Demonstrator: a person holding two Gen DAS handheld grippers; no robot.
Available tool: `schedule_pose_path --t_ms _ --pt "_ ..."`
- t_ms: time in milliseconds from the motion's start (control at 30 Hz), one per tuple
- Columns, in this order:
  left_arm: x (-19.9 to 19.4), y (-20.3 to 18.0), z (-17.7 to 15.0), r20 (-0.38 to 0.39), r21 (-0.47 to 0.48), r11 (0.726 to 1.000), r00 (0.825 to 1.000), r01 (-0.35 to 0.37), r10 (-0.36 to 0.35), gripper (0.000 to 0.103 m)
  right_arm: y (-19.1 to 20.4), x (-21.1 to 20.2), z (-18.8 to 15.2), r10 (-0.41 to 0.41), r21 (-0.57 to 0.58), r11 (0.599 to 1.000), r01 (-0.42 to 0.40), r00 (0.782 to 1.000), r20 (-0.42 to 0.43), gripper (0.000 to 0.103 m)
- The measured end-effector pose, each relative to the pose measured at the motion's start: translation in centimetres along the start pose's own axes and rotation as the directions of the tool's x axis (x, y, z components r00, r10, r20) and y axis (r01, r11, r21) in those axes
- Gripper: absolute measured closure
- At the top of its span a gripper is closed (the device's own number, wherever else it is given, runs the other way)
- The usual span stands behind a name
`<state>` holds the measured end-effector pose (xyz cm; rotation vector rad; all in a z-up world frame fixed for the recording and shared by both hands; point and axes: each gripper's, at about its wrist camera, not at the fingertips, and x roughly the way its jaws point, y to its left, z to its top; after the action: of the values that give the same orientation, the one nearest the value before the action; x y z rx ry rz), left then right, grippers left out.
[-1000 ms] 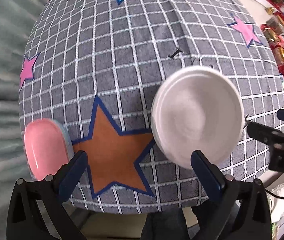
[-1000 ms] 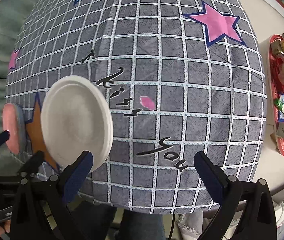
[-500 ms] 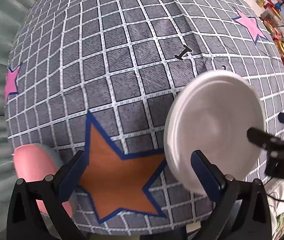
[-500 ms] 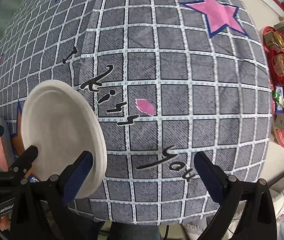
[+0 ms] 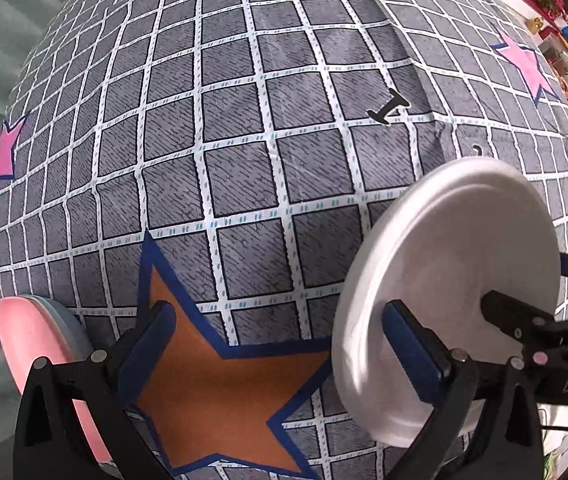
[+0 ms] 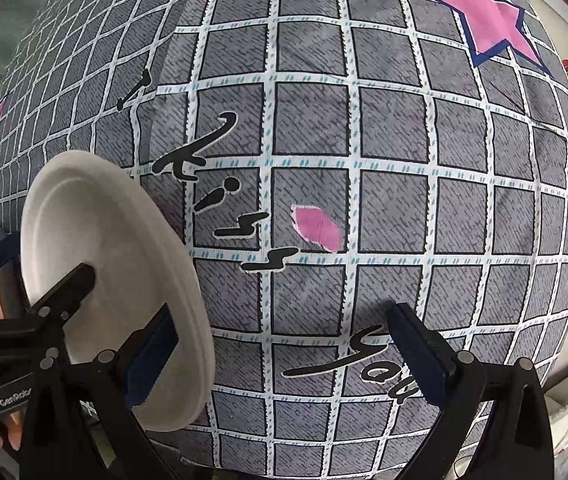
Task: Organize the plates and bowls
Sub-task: 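Grasp the rim of the white bowl stack with the left gripper, then carry the white bowl stack onto the pink square plate stack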
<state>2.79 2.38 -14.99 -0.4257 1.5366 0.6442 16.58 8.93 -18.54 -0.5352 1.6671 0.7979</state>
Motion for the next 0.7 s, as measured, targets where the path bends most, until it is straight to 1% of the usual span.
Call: schedule_pose_path --t_ms 67,133,200,233,267,300,333,367,400,433,467,500,600,633,700 --pt "0.7 0.2 0.0 -0.017 -0.023 1.000 1.000 0.011 -0.011 0.000 -0.2 0.3 -0.2 0.012 0.014 1.000 -0.012 1.000 0.012 0.000" --pt "0.9 0.2 -0.1 -0.032 -0.054 0.998 0.999 0.037 -0.039 0.004 -0.1 0.4 -0.2 0.012 0.034 0.999 -0.013 1.000 0.006 0.000" --pt "1.3 1.6 0.1 -0.042 -0.069 0.995 0.996 0.071 -0.074 0.016 0.0 0.9 0.2 0.020 0.045 0.999 -0.018 0.999 -0.048 0.000" --pt "1.3 1.2 0.1 -0.047 -0.068 0.994 0.995 0.082 -0.085 0.020 0.1 1.2 0.4 0.027 0.042 0.999 -0.024 0.997 -0.069 0.000" --pt "1.3 1.1 0.1 -0.049 -0.062 0.994 0.995 0.086 -0.089 0.027 0.5 1.4 0.5 0.038 0.032 0.999 -0.036 0.996 -0.077 0.002" --pt "1.1 0.9 0.2 -0.050 -0.056 0.994 0.994 0.091 -0.094 0.031 0.7 1.4 0.6 0.042 0.020 0.999 -0.040 0.997 -0.072 0.010" --pt "1.2 0.3 0.3 -0.063 -0.043 0.993 0.992 0.105 -0.108 0.040 1.0 1.3 0.5 0.047 0.004 0.999 -0.047 0.997 -0.065 0.021" --pt "1.1 -0.2 0.4 -0.063 -0.040 0.993 0.991 0.111 -0.114 0.049 1.6 1.2 0.3 0.062 -0.016 0.998 -0.063 0.996 -0.057 0.027" --pt "1.1 -0.8 0.5 -0.066 -0.036 0.992 0.990 0.122 -0.124 0.062 1.6 0.8 0.6 0.078 -0.026 0.997 -0.079 0.996 -0.054 0.041" --pt "1.0 -1.2 0.5 -0.067 -0.032 0.991 0.989 0.128 -0.130 0.063 2.0 0.8 0.4 0.098 -0.029 0.995 -0.100 0.994 -0.052 0.060" --pt "1.0 -1.7 0.5 -0.069 -0.029 0.991 0.989 0.128 -0.130 0.063 2.6 0.8 0.4 0.132 -0.029 0.991 -0.134 0.990 -0.059 0.072" --pt "1.1 -2.0 0.5 -0.069 -0.024 0.993 0.990 0.120 -0.121 0.063 2.7 0.9 0.4 0.166 -0.023 0.986 -0.168 0.984 -0.069 0.080" --pt "1.5 -2.8 0.6 -0.069 -0.041 0.992 0.991 0.116 -0.119 0.064 4.3 1.6 0.4 0.189 -0.018 0.982 -0.191 0.979 -0.071 0.081" --pt "1.4 -3.0 0.6 -0.069 -0.060 0.991 0.990 0.117 -0.121 0.064 4.3 1.7 0.3 0.193 -0.027 0.980 -0.196 0.979 -0.070 0.081" --pt "1.0 -3.3 0.9 -0.073 -0.064 0.992 0.991 0.107 -0.111 0.064 3.8 2.1 0.0 0.188 -0.040 0.981 -0.191 0.979 -0.084 0.081"
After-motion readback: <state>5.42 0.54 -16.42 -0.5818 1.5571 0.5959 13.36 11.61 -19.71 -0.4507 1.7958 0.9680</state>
